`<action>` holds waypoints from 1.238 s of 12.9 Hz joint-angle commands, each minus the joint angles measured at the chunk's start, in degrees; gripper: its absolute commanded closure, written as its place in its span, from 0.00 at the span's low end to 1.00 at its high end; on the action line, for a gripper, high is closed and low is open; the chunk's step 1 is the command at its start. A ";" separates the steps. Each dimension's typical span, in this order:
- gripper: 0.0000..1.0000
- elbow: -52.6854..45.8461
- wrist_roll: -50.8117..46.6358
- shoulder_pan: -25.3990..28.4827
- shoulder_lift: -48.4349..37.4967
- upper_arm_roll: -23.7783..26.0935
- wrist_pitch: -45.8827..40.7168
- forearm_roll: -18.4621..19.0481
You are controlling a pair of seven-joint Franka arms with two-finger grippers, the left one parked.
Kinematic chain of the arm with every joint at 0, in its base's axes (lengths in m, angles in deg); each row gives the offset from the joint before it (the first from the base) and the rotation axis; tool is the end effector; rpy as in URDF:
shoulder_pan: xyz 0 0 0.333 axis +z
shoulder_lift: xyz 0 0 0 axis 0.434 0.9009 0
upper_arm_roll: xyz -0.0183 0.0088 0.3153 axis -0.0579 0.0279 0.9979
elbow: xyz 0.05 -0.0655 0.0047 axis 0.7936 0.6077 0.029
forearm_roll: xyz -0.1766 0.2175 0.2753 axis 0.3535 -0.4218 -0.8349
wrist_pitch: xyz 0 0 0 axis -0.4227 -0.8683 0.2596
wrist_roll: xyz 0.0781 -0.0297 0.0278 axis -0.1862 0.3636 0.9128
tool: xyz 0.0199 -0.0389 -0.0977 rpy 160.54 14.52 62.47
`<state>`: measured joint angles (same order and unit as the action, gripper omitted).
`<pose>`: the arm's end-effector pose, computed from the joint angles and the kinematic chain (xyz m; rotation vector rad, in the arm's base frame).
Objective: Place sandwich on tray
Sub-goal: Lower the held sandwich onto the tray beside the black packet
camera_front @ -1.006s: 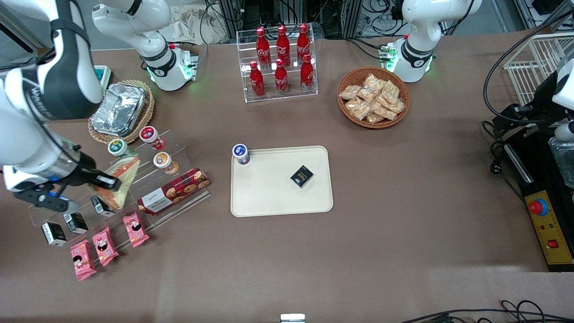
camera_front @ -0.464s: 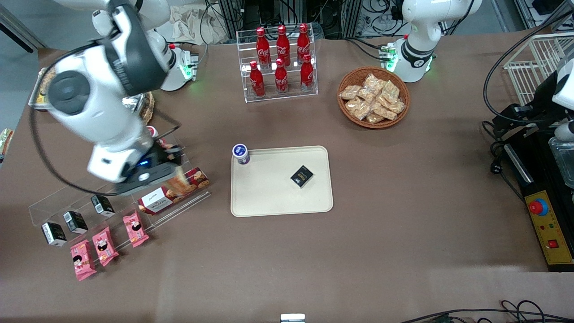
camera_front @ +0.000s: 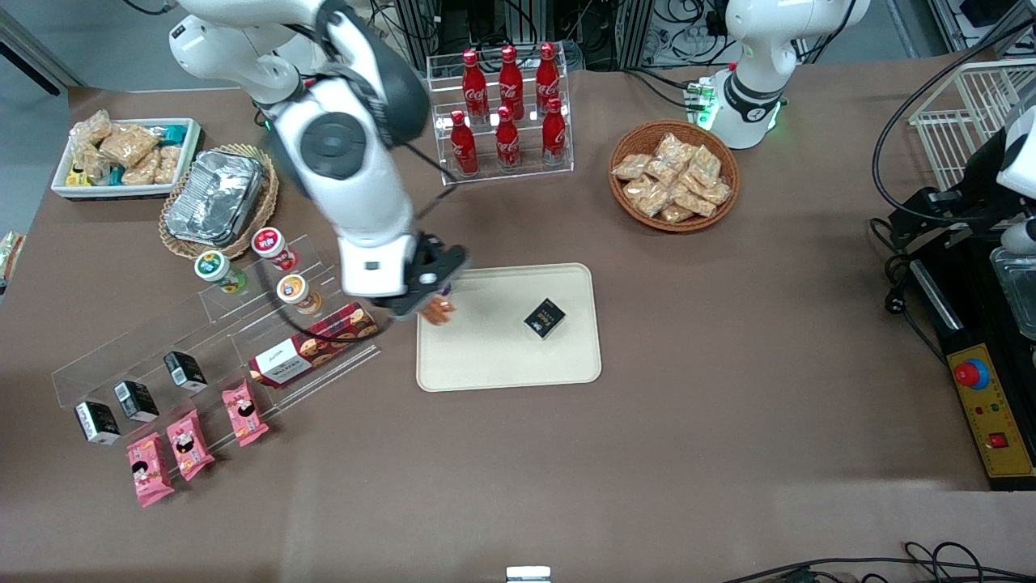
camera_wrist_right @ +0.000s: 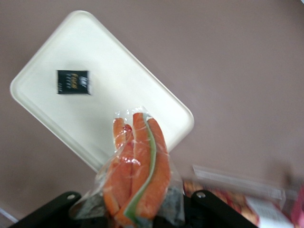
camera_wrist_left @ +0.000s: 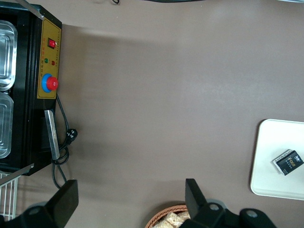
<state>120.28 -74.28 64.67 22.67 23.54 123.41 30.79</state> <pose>0.5372 0.3907 0.4548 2.8465 1.3210 0.0882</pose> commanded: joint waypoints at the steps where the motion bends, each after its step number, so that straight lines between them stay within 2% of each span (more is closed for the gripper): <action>1: 1.00 -1.79 11.76 3.41 5.60 -0.61 5.97 0.13; 4: 1.00 -1.79 20.23 6.49 10.79 -0.44 13.09 -0.49; 6: 1.00 -1.79 25.58 6.32 14.04 0.61 17.92 -0.66; 9: 1.00 -1.79 36.99 5.53 16.25 1.06 21.89 -5.31; 11: 1.00 -1.79 44.04 4.91 17.65 0.97 22.34 -9.78; 16: 1.00 -1.61 44.60 7.36 20.55 0.88 27.42 -9.55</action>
<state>120.16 -31.05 70.54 40.74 24.38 148.16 22.37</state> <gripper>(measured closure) 0.802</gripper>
